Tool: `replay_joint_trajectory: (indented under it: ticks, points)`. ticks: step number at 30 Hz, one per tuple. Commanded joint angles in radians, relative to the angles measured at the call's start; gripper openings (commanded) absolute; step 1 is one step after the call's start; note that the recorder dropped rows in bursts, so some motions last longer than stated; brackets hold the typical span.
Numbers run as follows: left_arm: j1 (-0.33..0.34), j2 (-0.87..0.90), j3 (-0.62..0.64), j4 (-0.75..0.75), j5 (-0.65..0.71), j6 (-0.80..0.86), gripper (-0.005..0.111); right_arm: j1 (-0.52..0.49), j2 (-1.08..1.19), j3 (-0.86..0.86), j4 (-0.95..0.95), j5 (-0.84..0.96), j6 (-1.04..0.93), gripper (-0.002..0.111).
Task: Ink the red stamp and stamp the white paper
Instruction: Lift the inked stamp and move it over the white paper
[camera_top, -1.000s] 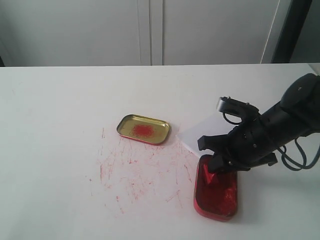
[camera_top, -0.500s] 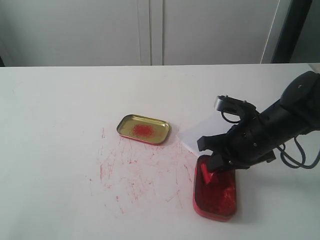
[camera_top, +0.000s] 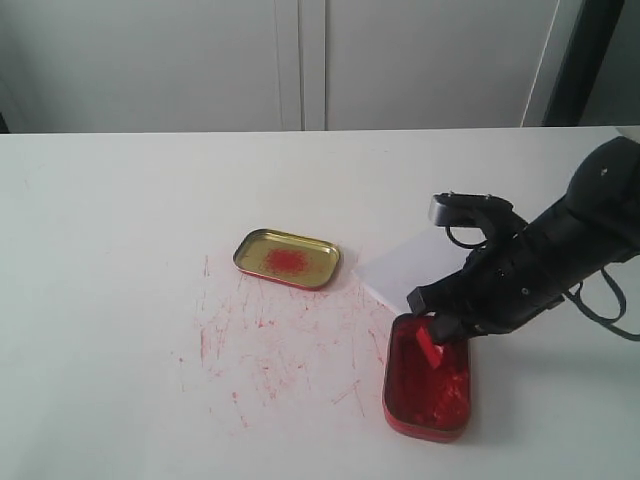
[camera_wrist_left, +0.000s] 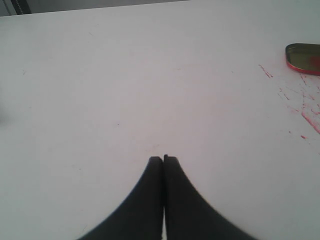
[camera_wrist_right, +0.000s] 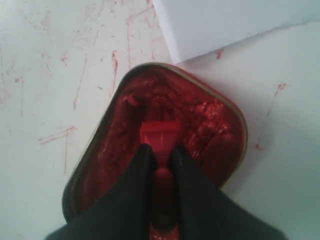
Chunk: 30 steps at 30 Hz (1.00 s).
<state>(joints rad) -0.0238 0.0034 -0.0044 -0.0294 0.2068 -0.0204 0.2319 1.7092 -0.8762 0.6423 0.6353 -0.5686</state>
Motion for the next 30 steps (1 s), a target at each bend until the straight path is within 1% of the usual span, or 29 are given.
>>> replay_joint_trajectory:
  ticks: [1,7,12,20,30]
  points:
    - [0.001,-0.003,0.004,0.000,-0.004,-0.002,0.000,-0.006,-0.049,-0.023,-0.011,-0.008,-0.012,0.000]
    - [0.001,-0.003,0.004,0.000,-0.004,-0.002,0.000,-0.006,-0.086,-0.089,-0.013,0.061,0.019,0.000]
    - [0.001,-0.003,0.004,0.000,-0.004,-0.002,0.000,-0.006,-0.086,-0.149,-0.026,0.059,0.019,0.000]
    - [0.001,-0.003,0.004,0.000,-0.004,-0.002,0.000,-0.006,-0.077,-0.198,-0.178,0.038,0.077,0.000]
    - [0.001,-0.003,0.004,0.000,-0.004,-0.002,0.000,-0.004,-0.003,-0.304,-0.268,0.046,0.142,0.000]
